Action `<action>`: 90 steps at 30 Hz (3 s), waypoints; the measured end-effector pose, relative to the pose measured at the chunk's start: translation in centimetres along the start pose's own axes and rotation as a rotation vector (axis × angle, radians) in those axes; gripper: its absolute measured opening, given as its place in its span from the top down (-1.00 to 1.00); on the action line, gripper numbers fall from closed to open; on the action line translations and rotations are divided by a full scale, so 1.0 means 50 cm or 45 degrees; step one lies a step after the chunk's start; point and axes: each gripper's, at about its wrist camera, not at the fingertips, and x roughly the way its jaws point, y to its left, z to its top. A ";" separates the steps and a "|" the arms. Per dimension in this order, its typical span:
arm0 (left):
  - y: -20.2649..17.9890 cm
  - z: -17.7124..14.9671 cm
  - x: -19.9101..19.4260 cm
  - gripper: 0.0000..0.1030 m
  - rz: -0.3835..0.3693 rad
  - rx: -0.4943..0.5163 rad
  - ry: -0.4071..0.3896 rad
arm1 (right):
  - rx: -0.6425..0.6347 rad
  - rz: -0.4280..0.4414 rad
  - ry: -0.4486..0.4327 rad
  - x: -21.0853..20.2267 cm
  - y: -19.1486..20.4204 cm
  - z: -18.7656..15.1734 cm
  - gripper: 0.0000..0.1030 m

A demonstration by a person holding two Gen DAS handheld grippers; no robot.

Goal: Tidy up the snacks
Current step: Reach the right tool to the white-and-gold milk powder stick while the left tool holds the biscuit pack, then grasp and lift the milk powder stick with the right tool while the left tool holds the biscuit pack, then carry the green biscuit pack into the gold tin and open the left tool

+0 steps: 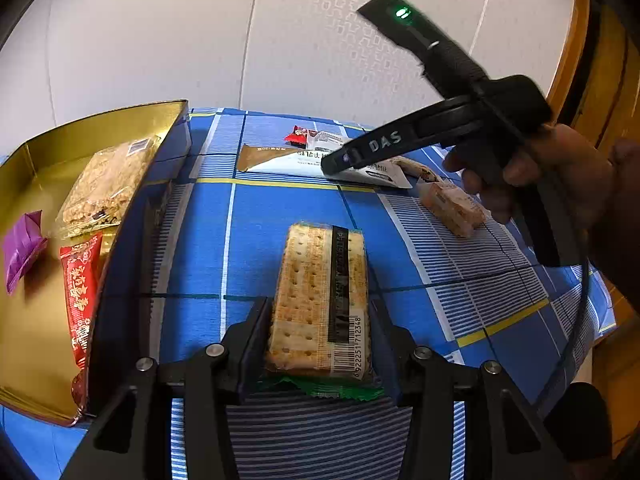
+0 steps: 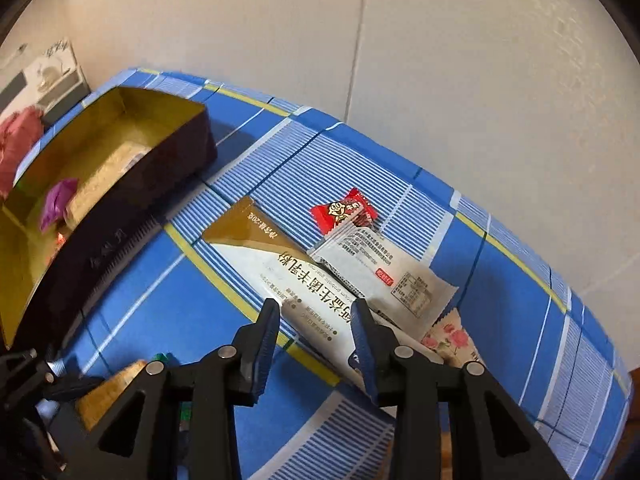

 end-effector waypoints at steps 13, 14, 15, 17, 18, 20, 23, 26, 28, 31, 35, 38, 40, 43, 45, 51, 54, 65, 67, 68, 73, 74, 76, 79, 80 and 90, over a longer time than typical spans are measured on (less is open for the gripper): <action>0.007 0.001 -0.003 0.05 -0.028 -0.025 0.006 | 0.022 0.232 0.118 0.012 0.001 0.004 -0.15; 0.007 0.001 -0.003 0.05 -0.030 -0.026 0.004 | 0.023 0.274 0.140 0.006 0.005 -0.004 -0.15; 0.008 0.000 -0.005 0.05 -0.033 -0.030 0.002 | 0.010 0.297 0.159 -0.002 0.010 -0.011 -0.15; 0.011 0.000 -0.008 0.05 -0.038 -0.038 0.000 | -0.013 0.303 0.156 -0.021 0.015 -0.018 -0.15; 0.012 0.000 -0.007 0.05 -0.038 -0.043 -0.001 | -0.018 0.297 0.133 -0.033 0.016 -0.017 -0.15; 0.015 0.000 -0.006 0.05 -0.036 -0.044 -0.001 | -0.027 0.242 0.078 -0.046 0.014 -0.011 -0.15; 0.016 0.001 -0.007 0.05 -0.041 -0.047 0.006 | -0.017 0.111 0.059 -0.027 0.002 0.004 -0.15; 0.017 0.002 -0.008 0.04 -0.049 -0.053 0.013 | -0.010 0.027 0.102 0.019 -0.003 0.007 -0.08; 0.017 0.002 -0.009 0.04 -0.049 -0.048 0.013 | 0.020 0.039 0.074 0.026 -0.002 0.001 0.21; 0.017 0.002 -0.009 0.04 -0.050 -0.059 0.013 | 0.002 0.045 0.082 0.015 0.005 -0.019 0.36; 0.018 0.002 -0.010 -0.07 -0.075 -0.072 0.022 | -0.027 0.034 0.133 -0.006 0.032 -0.060 0.38; 0.014 0.003 -0.013 -0.24 -0.110 -0.074 0.040 | 0.060 0.057 0.147 -0.028 0.035 -0.104 0.36; 0.009 0.004 -0.013 -0.28 -0.117 -0.059 0.054 | 0.120 0.052 0.135 -0.045 0.034 -0.139 0.36; 0.005 0.012 -0.012 -0.28 -0.108 -0.046 0.084 | 0.207 0.025 0.098 -0.072 0.037 -0.193 0.36; 0.002 0.022 -0.006 -0.28 -0.089 -0.049 0.121 | 0.263 0.000 0.056 -0.089 0.040 -0.226 0.35; -0.026 0.050 0.029 -0.26 0.073 0.038 0.237 | 0.388 -0.103 -0.129 -0.132 0.054 -0.315 0.34; -0.036 0.058 0.043 -0.19 0.139 0.077 0.254 | 0.396 -0.139 -0.227 -0.138 0.066 -0.335 0.34; -0.042 0.055 0.052 0.08 0.236 0.089 0.179 | 0.419 -0.153 -0.385 -0.144 0.068 -0.364 0.34; -0.042 0.053 0.048 0.08 0.236 0.086 0.163 | 0.409 -0.169 -0.384 -0.143 0.072 -0.363 0.34; -0.042 0.051 0.048 0.08 0.235 0.088 0.159 | 0.409 -0.173 -0.385 -0.143 0.073 -0.364 0.34; -0.043 0.048 0.044 0.08 0.241 0.082 0.136 | 0.411 -0.188 -0.386 -0.142 0.075 -0.363 0.34; -0.043 0.045 0.040 0.08 0.240 0.079 0.129 | 0.414 -0.190 -0.386 -0.142 0.075 -0.363 0.34; -0.044 0.043 0.039 0.08 0.244 0.080 0.118 | 0.417 -0.194 -0.387 -0.142 0.076 -0.364 0.34; -0.044 0.042 0.037 0.08 0.227 0.065 0.104 | 0.420 -0.196 -0.390 -0.143 0.077 -0.364 0.34; -0.043 0.040 0.034 0.08 0.227 0.064 0.099 | 0.420 -0.197 -0.390 -0.143 0.077 -0.364 0.34; -0.043 0.045 -0.007 0.08 0.169 0.036 0.030 | 0.421 -0.209 -0.391 -0.144 0.077 -0.364 0.35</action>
